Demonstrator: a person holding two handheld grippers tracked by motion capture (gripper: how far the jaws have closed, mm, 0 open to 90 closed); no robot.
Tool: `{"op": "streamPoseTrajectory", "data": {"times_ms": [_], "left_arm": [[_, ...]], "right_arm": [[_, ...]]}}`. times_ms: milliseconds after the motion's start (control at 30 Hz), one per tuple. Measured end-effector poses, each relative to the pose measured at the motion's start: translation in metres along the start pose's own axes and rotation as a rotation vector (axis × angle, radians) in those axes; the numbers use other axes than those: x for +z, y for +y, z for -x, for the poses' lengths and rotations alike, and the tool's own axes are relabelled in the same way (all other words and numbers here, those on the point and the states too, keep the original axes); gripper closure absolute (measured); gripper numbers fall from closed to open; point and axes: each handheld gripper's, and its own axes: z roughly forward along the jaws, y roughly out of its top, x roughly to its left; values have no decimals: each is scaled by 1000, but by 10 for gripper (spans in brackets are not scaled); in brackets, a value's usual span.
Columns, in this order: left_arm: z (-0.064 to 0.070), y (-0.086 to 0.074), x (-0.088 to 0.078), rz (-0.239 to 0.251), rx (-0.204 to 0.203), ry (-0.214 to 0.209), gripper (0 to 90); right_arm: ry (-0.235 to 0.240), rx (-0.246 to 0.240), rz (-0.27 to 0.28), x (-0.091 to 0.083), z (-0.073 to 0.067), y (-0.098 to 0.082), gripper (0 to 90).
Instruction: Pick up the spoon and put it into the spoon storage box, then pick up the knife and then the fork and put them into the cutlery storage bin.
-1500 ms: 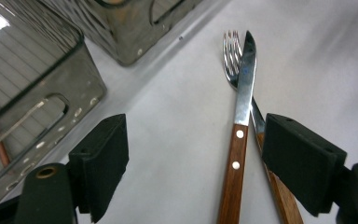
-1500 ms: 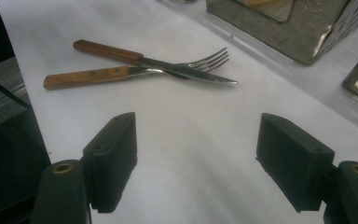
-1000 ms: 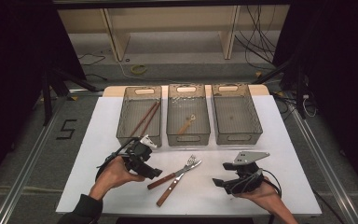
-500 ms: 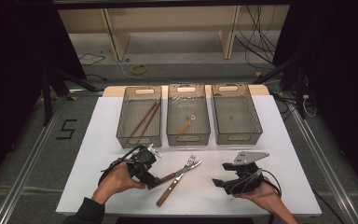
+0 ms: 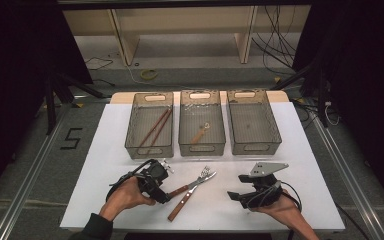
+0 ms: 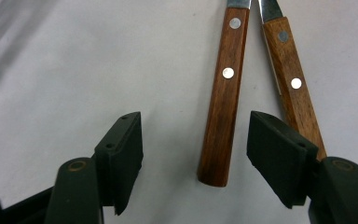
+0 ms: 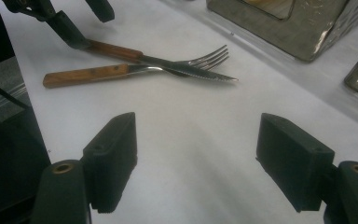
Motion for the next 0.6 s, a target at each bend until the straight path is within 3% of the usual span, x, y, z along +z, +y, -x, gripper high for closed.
{"op": "streamPoseTrajectory", "data": {"times_ms": [600], "left_arm": [[2,0,6,-21,30,2,454]], "right_arm": [[-1,-3,-7,1,-1,0,297]]}}
